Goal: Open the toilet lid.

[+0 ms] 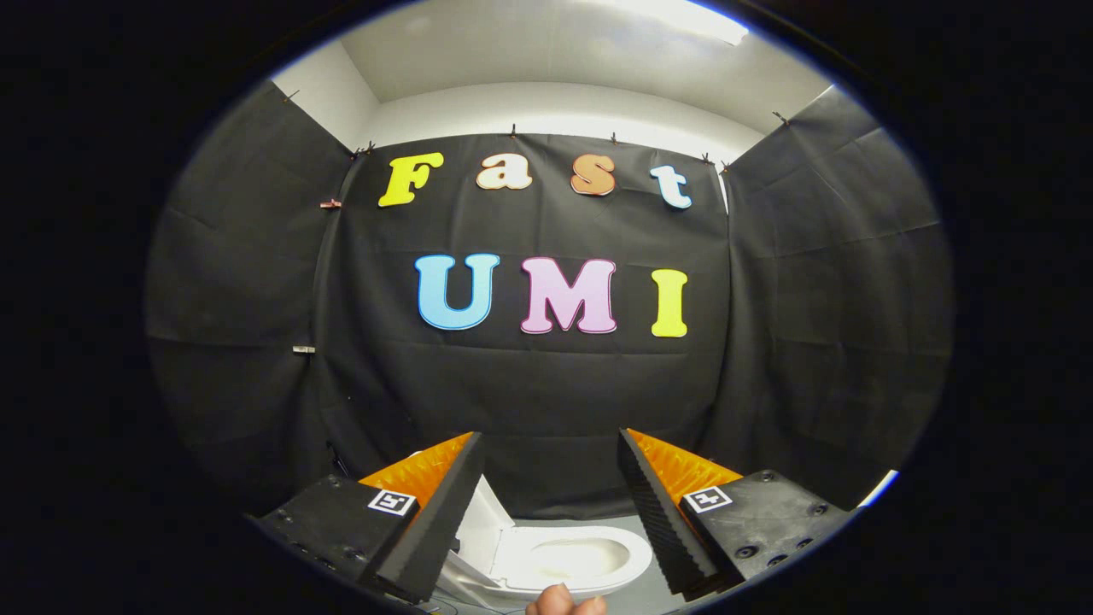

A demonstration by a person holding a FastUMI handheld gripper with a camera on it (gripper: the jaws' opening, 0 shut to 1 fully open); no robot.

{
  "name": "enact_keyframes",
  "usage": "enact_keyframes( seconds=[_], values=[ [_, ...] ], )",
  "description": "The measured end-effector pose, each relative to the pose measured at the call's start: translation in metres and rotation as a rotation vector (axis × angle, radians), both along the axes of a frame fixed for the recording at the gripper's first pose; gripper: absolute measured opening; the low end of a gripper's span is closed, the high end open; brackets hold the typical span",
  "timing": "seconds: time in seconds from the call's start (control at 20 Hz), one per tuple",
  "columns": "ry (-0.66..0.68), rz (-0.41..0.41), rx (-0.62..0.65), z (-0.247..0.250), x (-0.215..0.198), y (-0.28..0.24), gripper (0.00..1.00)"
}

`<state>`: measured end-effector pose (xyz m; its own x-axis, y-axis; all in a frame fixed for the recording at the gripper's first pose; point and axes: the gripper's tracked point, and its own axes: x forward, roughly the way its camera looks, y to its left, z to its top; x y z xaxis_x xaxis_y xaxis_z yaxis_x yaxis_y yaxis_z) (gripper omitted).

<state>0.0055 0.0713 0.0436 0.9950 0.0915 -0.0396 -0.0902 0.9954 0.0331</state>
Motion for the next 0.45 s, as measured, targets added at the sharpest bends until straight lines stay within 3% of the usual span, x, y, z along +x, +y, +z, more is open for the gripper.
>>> enact_keyframes(
  seconds=[0.45],
  values=[
    [0.010,0.005,-0.001,-0.0039,0.0015,0.0003,0.98]
  ],
)
